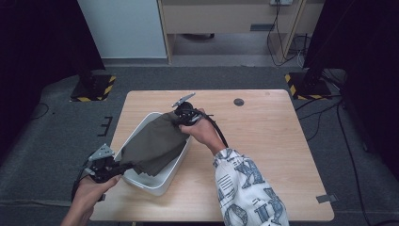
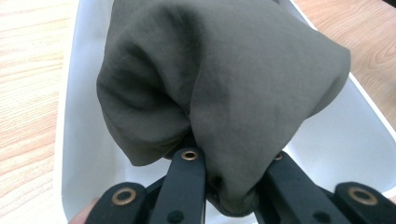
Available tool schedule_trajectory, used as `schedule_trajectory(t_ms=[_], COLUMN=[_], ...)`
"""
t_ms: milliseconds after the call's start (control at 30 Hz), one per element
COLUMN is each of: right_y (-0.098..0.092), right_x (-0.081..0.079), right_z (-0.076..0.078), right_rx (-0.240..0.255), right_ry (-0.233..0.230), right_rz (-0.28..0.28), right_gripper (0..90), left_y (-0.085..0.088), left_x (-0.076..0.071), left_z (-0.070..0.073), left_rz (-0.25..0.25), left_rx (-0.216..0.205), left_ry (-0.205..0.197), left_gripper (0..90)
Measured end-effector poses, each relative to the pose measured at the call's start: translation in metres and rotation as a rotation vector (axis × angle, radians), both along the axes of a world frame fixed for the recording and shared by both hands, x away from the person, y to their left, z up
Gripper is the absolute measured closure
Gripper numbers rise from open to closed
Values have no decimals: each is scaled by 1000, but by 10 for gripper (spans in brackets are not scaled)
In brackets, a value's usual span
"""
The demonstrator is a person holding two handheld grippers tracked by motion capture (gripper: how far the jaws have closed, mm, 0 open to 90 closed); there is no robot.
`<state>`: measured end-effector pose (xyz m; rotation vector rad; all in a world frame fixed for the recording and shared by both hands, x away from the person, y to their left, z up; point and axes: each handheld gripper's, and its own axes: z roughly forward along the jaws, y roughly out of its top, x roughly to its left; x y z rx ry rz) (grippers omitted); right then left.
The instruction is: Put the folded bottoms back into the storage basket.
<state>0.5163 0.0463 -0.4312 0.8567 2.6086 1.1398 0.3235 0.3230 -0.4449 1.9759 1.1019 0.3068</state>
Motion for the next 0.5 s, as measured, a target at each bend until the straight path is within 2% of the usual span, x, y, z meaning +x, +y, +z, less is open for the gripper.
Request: schedule_trajectory(t_ms=[500], right_y=[3], right_x=[-2], right_z=[-3], right_rx=[-24], right_ry=[0], right_rz=[12], right_gripper=[820], left_y=[-2], left_x=[0], left_z=[-3], left_rz=[-2], left_rx=[27], left_ry=[19], left_gripper=[841])
